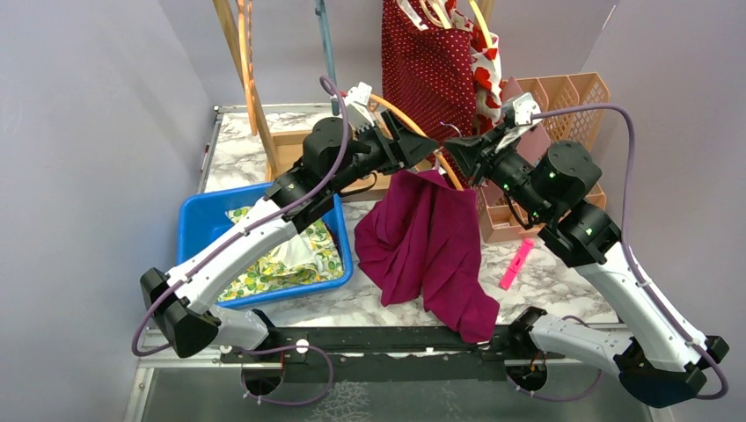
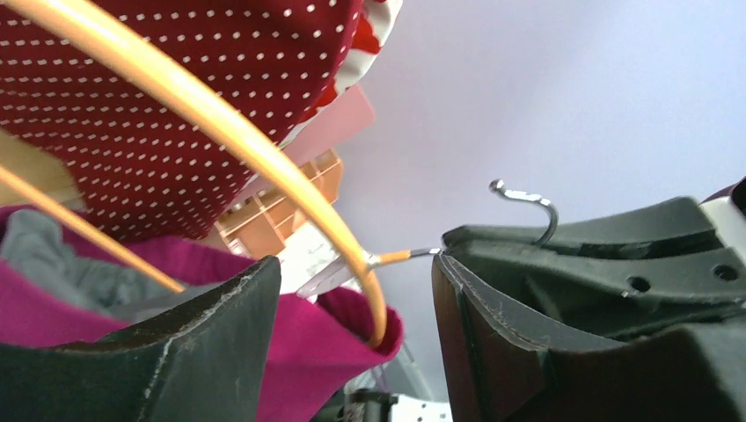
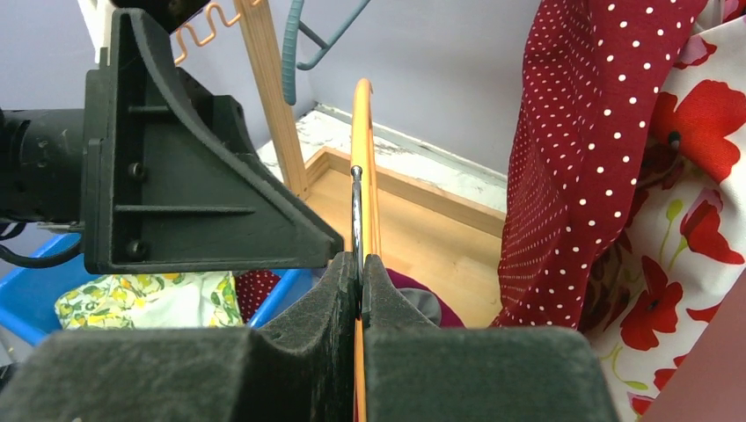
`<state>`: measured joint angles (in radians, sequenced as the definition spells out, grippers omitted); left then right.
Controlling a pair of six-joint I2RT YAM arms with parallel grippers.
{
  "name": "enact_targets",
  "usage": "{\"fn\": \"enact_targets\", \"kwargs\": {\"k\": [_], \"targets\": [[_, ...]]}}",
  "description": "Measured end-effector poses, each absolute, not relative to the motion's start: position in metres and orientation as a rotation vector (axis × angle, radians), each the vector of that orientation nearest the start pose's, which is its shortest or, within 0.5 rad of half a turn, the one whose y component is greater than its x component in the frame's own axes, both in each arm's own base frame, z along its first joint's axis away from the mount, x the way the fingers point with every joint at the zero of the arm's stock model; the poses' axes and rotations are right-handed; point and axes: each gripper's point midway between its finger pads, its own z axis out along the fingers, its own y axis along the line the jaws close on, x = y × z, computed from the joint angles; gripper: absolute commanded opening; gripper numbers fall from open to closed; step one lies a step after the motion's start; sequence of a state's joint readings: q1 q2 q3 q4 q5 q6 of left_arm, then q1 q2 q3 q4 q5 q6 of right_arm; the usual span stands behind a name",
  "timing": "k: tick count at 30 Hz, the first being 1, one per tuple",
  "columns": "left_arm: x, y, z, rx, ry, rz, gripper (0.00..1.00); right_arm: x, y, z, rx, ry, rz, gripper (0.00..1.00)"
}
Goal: Remove the skirt from the hanger
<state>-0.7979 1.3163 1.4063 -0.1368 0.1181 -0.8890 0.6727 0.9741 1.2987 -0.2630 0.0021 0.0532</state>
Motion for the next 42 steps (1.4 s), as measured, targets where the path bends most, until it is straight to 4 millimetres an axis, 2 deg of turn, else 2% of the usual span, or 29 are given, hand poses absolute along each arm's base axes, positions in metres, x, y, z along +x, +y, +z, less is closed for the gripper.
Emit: {"fn": "enact_targets", "kwargs": {"k": [2,7,12,14,17,18,19,21,22,27,29,32,37,39,42], "targets": [[0.271,-0.355,0.417,-0.015,1.784,-1.384,0.68,0.262,0.212,0.439,-0.473,1.466,0.581,0.01],[0.280,-0.362,0.420,-0.095,1.757,-1.406,0.55,0.260,0.210,0.441,-0.473,1.460,0.584,0.01],[0.293,-0.370,0.418,-0.161,1.743,-1.412,0.48,0.249,0.212,0.446,-0.499,1.437,0.626,0.01],[0.298,-0.375,0.412,-0.178,1.755,-1.412,0.37,0.245,0.212,0.448,-0.506,1.428,0.643,0.01],[0.301,-0.379,0.410,-0.197,1.756,-1.432,0.11,0.239,0.213,0.445,-0.519,1.440,0.663,0.02],[0.300,-0.381,0.411,-0.198,1.749,-1.442,0.03,0.238,0.214,0.444,-0.524,1.445,0.671,0.06],[0.299,-0.381,0.418,-0.209,1.721,-1.474,0.00,0.237,0.214,0.441,-0.529,1.455,0.674,0.12],[0.297,-0.379,0.429,-0.194,1.655,-1.505,0.00,0.234,0.215,0.433,-0.544,1.492,0.682,0.25],[0.295,-0.375,0.430,-0.165,1.626,-1.496,0.00,0.233,0.216,0.431,-0.554,1.506,0.690,0.34],[0.285,-0.378,0.407,-0.003,1.633,-1.449,0.00,0.216,0.210,0.448,-0.565,1.545,0.723,0.72],[0.279,-0.382,0.403,0.075,1.619,-1.459,0.00,0.204,0.201,0.458,-0.559,1.543,0.728,0.80],[0.267,-0.387,0.407,0.175,1.561,-1.513,0.00,0.185,0.185,0.462,-0.556,1.539,0.730,0.85],[0.254,-0.394,0.425,0.324,1.428,-1.645,0.00,0.158,0.152,0.458,-0.477,1.567,0.709,0.83],[0.248,-0.395,0.429,0.381,1.395,-1.697,0.00,0.160,0.145,0.455,-0.426,1.602,0.691,0.84],[0.240,-0.391,0.436,0.447,1.349,-1.764,0.00,0.176,0.147,0.447,-0.356,1.682,0.657,0.91]]}}
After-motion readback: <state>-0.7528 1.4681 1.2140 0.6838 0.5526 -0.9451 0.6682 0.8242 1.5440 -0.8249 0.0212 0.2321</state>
